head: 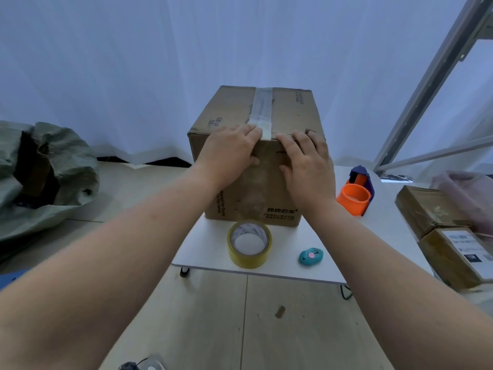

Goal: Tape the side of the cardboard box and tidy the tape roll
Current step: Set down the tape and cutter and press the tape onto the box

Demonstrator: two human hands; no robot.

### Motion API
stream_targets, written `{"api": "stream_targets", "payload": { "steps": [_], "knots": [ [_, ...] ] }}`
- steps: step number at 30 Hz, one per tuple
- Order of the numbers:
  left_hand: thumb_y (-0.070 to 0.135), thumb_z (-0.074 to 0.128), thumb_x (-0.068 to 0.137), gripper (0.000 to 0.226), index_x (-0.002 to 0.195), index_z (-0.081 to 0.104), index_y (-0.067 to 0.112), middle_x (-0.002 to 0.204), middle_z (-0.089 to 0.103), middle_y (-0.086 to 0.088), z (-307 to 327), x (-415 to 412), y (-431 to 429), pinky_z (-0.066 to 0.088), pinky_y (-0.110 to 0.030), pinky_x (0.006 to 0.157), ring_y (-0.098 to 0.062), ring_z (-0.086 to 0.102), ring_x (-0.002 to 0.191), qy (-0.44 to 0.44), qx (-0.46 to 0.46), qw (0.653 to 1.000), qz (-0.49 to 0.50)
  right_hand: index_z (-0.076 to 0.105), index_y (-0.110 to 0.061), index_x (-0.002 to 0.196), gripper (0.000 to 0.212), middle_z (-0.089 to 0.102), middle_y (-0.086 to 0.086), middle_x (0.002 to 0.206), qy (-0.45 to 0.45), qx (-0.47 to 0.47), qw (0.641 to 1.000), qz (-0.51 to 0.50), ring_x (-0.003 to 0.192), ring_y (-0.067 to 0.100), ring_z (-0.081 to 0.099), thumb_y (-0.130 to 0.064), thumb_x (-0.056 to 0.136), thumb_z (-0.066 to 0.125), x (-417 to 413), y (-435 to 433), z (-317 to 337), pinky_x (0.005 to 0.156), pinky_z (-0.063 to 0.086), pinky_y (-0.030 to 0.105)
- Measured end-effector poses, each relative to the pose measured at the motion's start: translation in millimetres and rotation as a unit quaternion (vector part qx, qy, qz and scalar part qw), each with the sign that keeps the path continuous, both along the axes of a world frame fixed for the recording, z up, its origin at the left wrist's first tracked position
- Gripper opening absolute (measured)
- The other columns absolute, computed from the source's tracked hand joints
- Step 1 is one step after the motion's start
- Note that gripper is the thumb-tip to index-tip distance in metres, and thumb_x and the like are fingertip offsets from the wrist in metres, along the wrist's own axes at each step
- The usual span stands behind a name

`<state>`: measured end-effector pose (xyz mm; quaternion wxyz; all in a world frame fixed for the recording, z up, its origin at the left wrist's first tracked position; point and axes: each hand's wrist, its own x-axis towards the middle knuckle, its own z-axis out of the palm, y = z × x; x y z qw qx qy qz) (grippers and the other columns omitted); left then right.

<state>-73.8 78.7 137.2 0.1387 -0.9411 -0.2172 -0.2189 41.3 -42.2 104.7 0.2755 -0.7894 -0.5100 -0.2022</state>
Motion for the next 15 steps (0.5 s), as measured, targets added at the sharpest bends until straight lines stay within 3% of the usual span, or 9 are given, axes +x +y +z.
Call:
{"api": "stream_targets", "payload": {
  "steps": [3,5,10,15],
  "knots": [
    [0.053,0.065,0.079,0.086,0.143,0.031,0.007,0.148,0.039,-0.01,9.2,13.7,5.9,0.029,-0.043,0.107,-0.028,0.034,0.133,0.103,0.036,0.994,0.032,0.043,-0.025,0.134,0.053,0.044,0.006,0.139,0.008,-0.002,1.0,-0.007,0.135,0.031,0.029,-0.018,0.085,0.061,-1.2,4.0,0.3,0.111,0.027,0.05],
    [0.055,0.068,0.074,0.091,0.142,0.032,0.006,0.148,0.039,-0.011,8.6,21.8,7.1,0.027,-0.042,0.108,-0.028,0.033,0.134,0.115,0.025,0.992,0.046,0.041,-0.026,0.134,0.057,0.043,0.005,0.14,0.014,-0.016,1.0,-0.006,0.136,0.031,0.027,-0.021,0.083,0.064,-1.1,5.2,-0.2,0.114,0.025,0.049],
    [0.045,0.066,0.081,0.061,0.125,0.051,0.006,0.128,0.058,-0.013,13.7,19.1,16.8,0.044,-0.041,0.098,-0.028,0.054,0.117,0.083,-0.065,0.994,-0.034,0.043,-0.025,0.133,0.055,0.044,0.005,0.137,0.015,-0.009,1.0,-0.008,0.134,0.031,0.028,-0.016,0.083,0.064,0.0,5.3,0.9,0.111,0.028,0.048],
    [0.035,0.056,0.092,0.045,0.124,0.059,0.004,0.129,0.061,-0.014,22.8,3.0,20.0,0.039,-0.039,0.104,-0.027,0.054,0.121,0.041,-0.161,0.981,-0.103,0.044,-0.026,0.133,0.055,0.046,0.003,0.137,0.036,-0.001,0.999,0.003,0.135,0.028,0.028,-0.014,0.083,0.064,-0.4,2.6,2.5,0.111,0.028,0.048]
  ]
}}
